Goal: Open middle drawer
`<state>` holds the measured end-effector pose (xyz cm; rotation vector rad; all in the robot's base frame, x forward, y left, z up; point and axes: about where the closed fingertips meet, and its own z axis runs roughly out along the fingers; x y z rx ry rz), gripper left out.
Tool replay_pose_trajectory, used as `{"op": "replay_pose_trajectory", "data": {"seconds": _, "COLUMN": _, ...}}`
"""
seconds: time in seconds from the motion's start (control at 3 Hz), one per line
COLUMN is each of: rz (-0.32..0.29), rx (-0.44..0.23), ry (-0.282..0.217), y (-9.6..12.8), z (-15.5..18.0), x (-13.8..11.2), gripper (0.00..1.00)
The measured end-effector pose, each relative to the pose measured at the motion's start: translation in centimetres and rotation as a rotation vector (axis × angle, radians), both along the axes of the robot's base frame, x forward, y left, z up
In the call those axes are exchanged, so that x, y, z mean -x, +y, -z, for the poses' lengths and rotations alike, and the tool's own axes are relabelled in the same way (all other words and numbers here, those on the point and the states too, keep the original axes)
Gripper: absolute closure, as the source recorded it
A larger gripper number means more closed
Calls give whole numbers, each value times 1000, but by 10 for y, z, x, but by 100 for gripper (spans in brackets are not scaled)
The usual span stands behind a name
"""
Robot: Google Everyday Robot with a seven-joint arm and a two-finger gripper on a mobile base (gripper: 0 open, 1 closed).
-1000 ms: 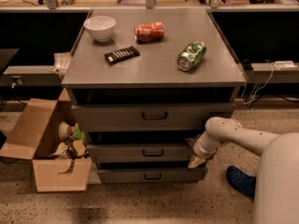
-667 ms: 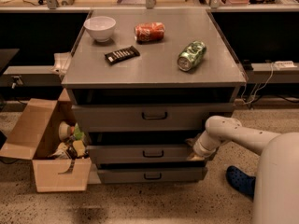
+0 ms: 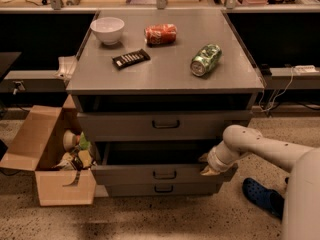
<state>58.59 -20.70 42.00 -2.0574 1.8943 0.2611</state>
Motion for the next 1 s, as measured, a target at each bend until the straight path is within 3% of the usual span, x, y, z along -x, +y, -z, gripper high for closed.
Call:
{"op": "replay_pose_trajectory", "data": {"seconds": 0.33, "rz": -11, "rx": -20, "ry": 11, "y": 3, "z": -4, "x": 9, "gripper": 100}}
{"op": "replay_pose_trajectory", "data": {"seconds": 0.67, "rz": -11, "rx": -20, "ry": 12, "y": 3, "z": -4, "x": 9, "gripper": 82}}
{"op": "replay_pose_trajectory", "data": {"seconds": 1.0, "rz": -11, "rx": -20, "ry": 12, "y": 3, "z": -4, "x": 9, "gripper": 57}}
